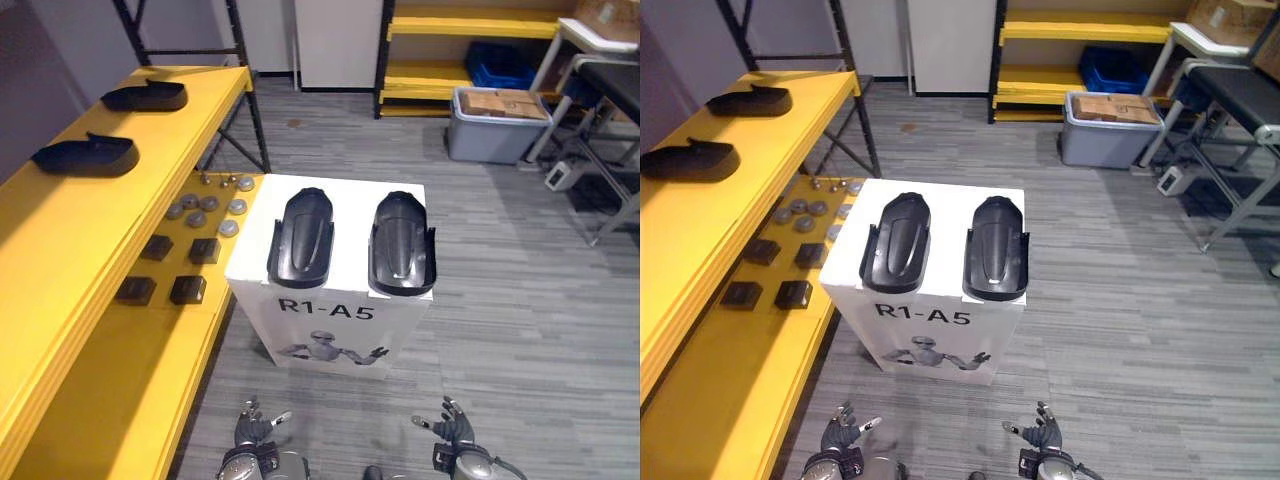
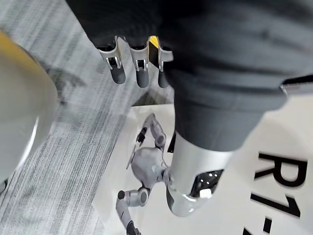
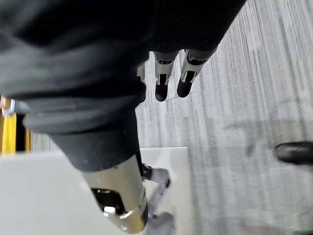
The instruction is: Walk over and take plastic housings, then place them on the shelf
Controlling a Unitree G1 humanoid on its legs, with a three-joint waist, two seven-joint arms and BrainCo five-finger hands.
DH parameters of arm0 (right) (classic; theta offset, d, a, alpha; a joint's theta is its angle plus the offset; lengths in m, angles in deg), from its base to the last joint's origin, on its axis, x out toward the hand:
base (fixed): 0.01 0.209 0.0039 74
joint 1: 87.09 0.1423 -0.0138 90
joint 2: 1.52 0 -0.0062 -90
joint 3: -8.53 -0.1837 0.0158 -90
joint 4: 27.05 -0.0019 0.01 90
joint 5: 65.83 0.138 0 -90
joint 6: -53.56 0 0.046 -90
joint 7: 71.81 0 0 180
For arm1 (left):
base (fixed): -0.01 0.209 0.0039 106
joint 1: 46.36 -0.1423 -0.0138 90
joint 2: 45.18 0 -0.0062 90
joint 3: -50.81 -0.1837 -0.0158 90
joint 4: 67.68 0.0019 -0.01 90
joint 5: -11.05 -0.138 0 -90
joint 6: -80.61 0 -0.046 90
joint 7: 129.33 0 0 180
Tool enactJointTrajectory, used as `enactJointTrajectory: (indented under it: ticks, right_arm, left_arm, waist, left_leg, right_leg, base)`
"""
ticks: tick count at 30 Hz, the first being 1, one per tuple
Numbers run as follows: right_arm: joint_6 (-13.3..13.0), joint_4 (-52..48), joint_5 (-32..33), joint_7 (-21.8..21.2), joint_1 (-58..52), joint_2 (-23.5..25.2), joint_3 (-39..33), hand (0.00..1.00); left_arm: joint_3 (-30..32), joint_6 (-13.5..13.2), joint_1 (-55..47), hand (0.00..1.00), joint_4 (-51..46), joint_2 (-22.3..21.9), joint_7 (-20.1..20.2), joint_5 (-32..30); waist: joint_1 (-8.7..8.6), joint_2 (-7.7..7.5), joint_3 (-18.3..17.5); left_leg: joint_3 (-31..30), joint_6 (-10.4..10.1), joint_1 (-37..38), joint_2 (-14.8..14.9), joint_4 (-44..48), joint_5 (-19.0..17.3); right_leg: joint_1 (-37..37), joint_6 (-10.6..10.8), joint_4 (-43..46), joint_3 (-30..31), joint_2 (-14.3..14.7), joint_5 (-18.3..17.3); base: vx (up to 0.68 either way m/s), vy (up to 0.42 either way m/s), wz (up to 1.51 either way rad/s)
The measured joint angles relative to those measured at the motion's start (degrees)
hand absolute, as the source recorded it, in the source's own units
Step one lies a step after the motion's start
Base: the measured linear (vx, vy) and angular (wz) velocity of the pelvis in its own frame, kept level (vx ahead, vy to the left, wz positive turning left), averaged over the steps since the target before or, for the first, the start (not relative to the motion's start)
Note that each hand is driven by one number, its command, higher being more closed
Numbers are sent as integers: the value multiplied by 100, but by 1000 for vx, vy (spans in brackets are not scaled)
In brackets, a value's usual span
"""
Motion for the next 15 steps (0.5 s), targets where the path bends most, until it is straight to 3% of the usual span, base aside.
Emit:
enactJointTrajectory:
  ticks: [1, 3, 5, 11, 15]
  right_arm:
    - [-1, 23, -1, 1, -44, -28, -60, 0]
    - [23, 136, 37, 14, -217, 34, -154, 0]
    - [24, 147, 116, 21, -271, 38, -175, 0]
    - [23, 149, 339, 83, -224, -38, -727, 0]
    - [23, -348, 431, 178, -148, -495, -1216, 0]
  left_arm:
    - [0, -1, -17, 0, 27, -29, 0, 0]
    - [2, 1, -15, 0, 162, 78, 3, -1]
    - [7, 0, -51, 0, 166, 167, 3, -8]
    - [5, 0, -93, 0, 235, 418, 11, -12]
    - [2, -1, -224, 0, 233, 554, 31, -17]
  waist:
    - [-1, 122, -34]
    - [4, -126, -55]
    - [4, -220, -114]
    - [-1, -263, -183]
    - [-17, -330, -318]
  left_leg:
    - [-121, -21, 22, 22, -136, 330]
    - [68, 61, 492, -221, -594, 391]
    - [238, 87, 713, -356, -992, 469]
    - [459, 199, 1055, -550, -1613, 657]
    - [512, 215, 1112, -597, -1788, 679]
  right_leg:
    - [41, 50, 4, 44, 62, -43]
    - [183, 203, 42, 180, -239, -198]
    - [120, 287, 106, 343, -372, -272]
    - [74, 383, 75, 538, -529, -333]
    - [66, 384, -18, 614, -533, -333]
  base:
    - [189, 192, -22]
    - [179, 182, -16]
    - [114, 111, -31]
    - [90, 70, -16]
    - [77, 34, -8]
